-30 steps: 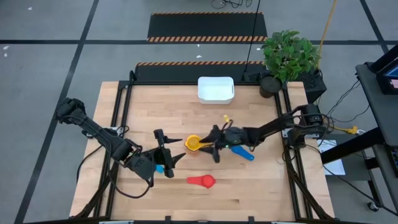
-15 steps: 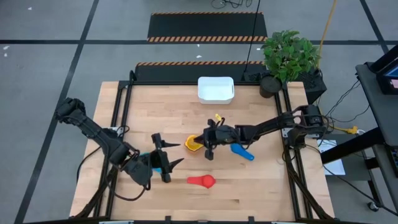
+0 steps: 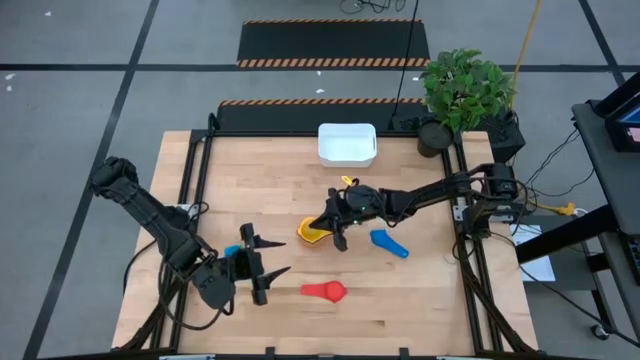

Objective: Nest measuring cups in basket
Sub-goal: Stack the yellow measuring cup into the dark blue measuring cup

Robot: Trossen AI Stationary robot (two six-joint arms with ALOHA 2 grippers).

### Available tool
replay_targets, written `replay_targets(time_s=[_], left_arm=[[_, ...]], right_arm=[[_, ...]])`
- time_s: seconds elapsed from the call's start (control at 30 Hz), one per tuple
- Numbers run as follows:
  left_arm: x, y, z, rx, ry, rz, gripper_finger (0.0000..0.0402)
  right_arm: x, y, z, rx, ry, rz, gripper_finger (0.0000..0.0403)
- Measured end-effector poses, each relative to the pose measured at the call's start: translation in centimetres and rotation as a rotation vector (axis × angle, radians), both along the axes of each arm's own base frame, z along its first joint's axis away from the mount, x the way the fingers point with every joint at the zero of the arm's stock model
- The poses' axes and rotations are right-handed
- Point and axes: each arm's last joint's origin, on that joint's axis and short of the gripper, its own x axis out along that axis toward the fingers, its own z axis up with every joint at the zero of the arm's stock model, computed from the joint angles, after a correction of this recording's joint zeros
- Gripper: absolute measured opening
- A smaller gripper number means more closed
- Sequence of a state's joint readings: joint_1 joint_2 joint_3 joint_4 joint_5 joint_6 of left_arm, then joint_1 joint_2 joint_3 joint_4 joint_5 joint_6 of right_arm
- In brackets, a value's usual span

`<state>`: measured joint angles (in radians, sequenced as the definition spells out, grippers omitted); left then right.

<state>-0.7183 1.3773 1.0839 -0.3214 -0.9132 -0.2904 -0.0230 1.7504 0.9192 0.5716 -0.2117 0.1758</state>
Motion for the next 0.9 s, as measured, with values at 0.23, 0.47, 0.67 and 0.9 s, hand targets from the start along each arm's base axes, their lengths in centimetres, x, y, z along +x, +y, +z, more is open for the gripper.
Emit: replay_targets(time_s=[0.23, 0.47, 0.67, 0.9], left_arm=[[-0.2, -0.3, 0.0, -0.012, -0.005, -0.007, 0.0269], [-0.2, -0.3, 0.0, -0.004, -0.003, -0.01, 0.0269], [-0.1, -0.2, 0.0, 0.036, 0.008, -0.021, 0.0269], [-0.1, -0.1, 0.0, 0.063, 0.015, -0.028, 0.0269]], right_arm=[[-0.2, -0.9, -0.6, -0.001, 0.064, -0.028, 0.0004], [-0.5, -1.5, -1.1, -0.006, 0.117, -0.044, 0.0004], [-0.4, -1.7, -2.3, -0.044, 0.168, -0.091, 0.0004], [0.2, -1.7, -3.5, -0.04, 0.153, -0.109, 0.0004]])
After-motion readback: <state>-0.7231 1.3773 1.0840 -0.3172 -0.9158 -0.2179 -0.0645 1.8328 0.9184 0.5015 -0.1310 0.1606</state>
